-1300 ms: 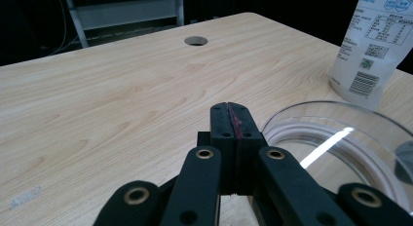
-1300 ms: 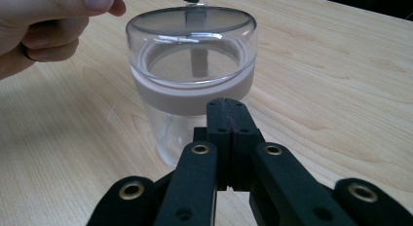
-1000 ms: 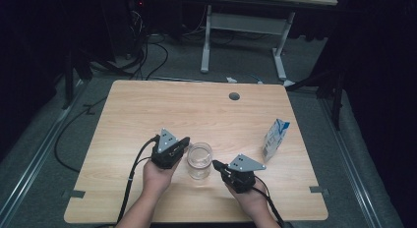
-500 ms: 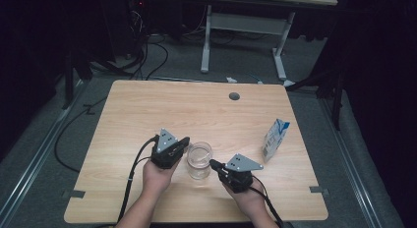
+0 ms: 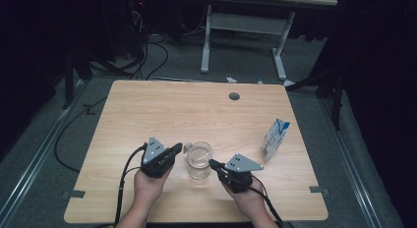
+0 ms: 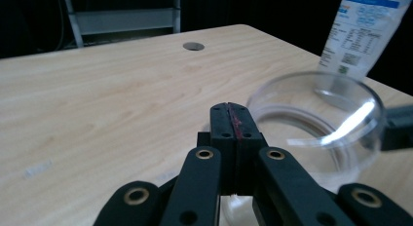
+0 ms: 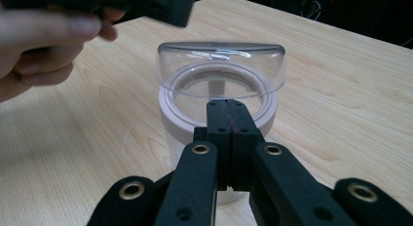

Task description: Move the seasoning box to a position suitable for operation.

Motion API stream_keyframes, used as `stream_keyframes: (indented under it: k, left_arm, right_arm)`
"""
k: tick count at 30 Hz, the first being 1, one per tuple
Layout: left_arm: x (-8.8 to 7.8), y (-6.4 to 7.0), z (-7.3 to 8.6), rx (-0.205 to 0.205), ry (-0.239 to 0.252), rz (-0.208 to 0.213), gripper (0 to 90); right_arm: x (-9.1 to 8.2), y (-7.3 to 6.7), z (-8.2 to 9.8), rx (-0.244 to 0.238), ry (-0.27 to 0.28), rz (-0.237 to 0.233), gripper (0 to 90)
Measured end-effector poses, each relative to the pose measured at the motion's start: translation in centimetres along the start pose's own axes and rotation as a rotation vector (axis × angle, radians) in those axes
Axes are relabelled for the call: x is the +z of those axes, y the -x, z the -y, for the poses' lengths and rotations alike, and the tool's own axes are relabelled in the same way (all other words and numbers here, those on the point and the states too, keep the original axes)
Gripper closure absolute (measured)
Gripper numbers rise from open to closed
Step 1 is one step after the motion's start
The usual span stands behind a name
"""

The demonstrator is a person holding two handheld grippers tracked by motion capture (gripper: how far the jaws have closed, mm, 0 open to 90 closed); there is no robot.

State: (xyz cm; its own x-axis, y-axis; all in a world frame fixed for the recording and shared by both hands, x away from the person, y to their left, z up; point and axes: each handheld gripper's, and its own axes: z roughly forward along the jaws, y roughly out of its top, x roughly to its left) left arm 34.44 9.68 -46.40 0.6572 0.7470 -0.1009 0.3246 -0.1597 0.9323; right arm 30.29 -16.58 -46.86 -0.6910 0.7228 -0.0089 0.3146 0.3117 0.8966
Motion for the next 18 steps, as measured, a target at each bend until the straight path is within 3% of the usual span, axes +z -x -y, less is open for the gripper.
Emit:
stream_keyframes:
  k: [3, 7, 10, 18]
  left_arm:
    - [-0.7, 0.3, 1.6, -0.017, 0.0, 0.025, 90.0]
    - [-0.9, 0.8, 2.5, -0.002, -0.022, 0.031, 90.0]
    - [-1.1, 1.1, 2.7, -0.008, -0.019, 0.044, 90.0]
    - [-1.0, 2.8, 3.3, 0.023, -0.048, 0.097, 90.0]
  right_arm:
    - [-0.1, 0.0, -0.1, -0.003, 0.006, 0.003, 89.9]
    - [-0.1, 0.0, -0.2, 0.0, 0.011, 0.003, 89.9]
    - [-0.1, 0.0, -0.3, -0.005, 0.01, 0.006, 89.8]
    - [-0.1, -0.2, -0.4, -0.001, 0.012, 0.006, 89.8]
